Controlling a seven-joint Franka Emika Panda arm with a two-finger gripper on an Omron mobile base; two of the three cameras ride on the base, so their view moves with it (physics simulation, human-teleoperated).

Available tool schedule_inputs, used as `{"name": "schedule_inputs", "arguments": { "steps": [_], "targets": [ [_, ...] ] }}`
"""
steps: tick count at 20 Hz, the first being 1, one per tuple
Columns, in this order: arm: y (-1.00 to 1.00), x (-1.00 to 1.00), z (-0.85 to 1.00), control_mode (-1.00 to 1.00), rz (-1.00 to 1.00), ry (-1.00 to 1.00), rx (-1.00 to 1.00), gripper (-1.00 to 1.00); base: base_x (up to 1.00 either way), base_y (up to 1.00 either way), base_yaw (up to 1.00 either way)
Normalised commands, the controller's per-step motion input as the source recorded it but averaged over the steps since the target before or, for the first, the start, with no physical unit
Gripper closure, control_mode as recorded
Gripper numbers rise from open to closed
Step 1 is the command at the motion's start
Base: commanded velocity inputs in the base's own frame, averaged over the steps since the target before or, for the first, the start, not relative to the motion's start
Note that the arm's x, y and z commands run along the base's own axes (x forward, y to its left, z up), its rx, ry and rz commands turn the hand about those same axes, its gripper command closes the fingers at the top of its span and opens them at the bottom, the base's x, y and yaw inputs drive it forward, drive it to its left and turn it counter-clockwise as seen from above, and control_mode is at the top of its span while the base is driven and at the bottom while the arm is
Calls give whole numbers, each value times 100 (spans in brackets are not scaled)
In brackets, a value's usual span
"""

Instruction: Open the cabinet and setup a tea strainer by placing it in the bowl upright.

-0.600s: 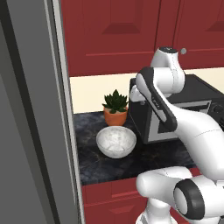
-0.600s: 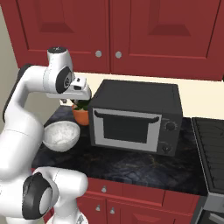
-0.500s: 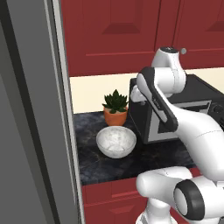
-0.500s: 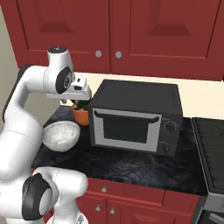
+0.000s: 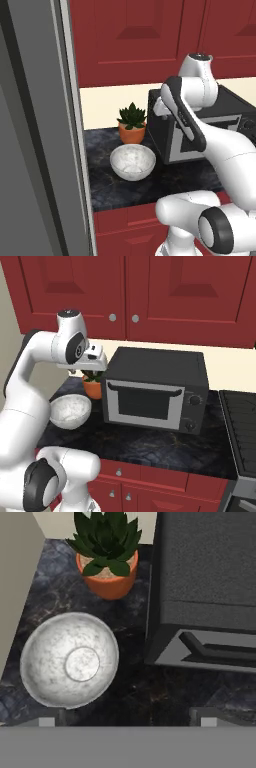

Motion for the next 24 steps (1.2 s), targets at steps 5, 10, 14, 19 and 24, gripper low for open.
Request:
{"name": "schedule_inputs", "arguments": {
  "steps": [5,10,14,19,24],
  "targets": [
    [-72,0,62,-100,-5,-34,1,-100,0,0,0],
    [-25,1,100,-100,0,-22,8,-100,0,0,0],
    [-16,-7,100,-100,0,-29,9,-100,0,0,0],
    [-7,-19,96,-100,-3,-26,7,-100,0,0,0],
    [-9,-1,27,-100,-10,-9,-4,-100,0,0,0]
  ]
}}
